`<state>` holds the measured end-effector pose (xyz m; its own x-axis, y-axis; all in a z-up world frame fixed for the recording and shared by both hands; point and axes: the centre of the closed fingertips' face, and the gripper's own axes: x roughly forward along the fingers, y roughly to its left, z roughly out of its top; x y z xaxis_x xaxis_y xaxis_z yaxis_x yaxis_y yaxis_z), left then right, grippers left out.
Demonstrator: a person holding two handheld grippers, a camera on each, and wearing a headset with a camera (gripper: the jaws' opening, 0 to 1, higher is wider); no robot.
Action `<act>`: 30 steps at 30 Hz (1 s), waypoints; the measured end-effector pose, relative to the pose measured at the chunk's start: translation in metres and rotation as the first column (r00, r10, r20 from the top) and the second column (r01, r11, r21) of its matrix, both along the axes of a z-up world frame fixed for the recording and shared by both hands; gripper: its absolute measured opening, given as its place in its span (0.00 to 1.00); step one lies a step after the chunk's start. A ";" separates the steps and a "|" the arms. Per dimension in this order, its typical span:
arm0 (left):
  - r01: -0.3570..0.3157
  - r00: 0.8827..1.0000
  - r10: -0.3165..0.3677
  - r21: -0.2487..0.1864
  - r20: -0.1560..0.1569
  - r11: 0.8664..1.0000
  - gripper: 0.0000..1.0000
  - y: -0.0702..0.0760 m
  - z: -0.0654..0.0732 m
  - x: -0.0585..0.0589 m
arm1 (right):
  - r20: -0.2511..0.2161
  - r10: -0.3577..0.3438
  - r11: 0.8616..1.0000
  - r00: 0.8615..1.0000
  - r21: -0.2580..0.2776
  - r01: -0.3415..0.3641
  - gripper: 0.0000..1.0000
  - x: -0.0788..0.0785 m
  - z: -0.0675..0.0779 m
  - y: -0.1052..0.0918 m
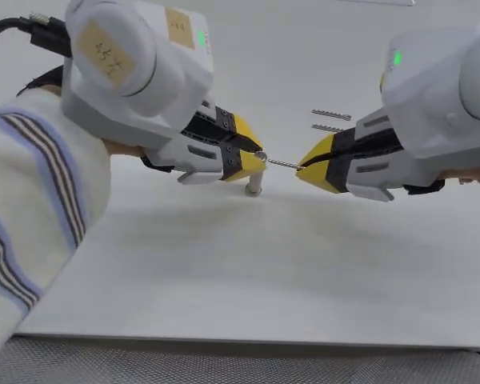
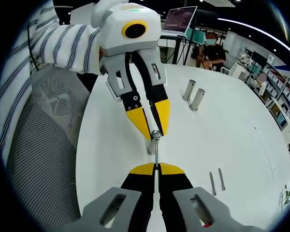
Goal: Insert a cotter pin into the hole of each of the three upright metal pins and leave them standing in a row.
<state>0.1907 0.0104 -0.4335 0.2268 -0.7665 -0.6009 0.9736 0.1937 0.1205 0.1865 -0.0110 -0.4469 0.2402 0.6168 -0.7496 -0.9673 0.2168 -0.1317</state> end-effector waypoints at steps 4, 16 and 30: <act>0.002 1.000 -0.002 -0.003 -0.012 1.000 0.06 -0.002 0.000 -0.003 | 0.000 0.008 1.000 1.000 -0.002 -0.008 0.00 0.000 0.000 0.001; -0.015 0.999 0.015 -0.007 -0.039 1.000 0.06 -0.003 0.002 -0.004 | 0.000 0.028 1.000 1.000 0.004 -0.028 0.00 0.001 -0.001 0.009; -0.027 0.997 0.026 -0.015 -0.071 1.000 0.05 -0.005 0.002 -0.004 | 0.003 0.074 0.995 0.997 0.059 -0.074 0.00 0.005 -0.002 0.026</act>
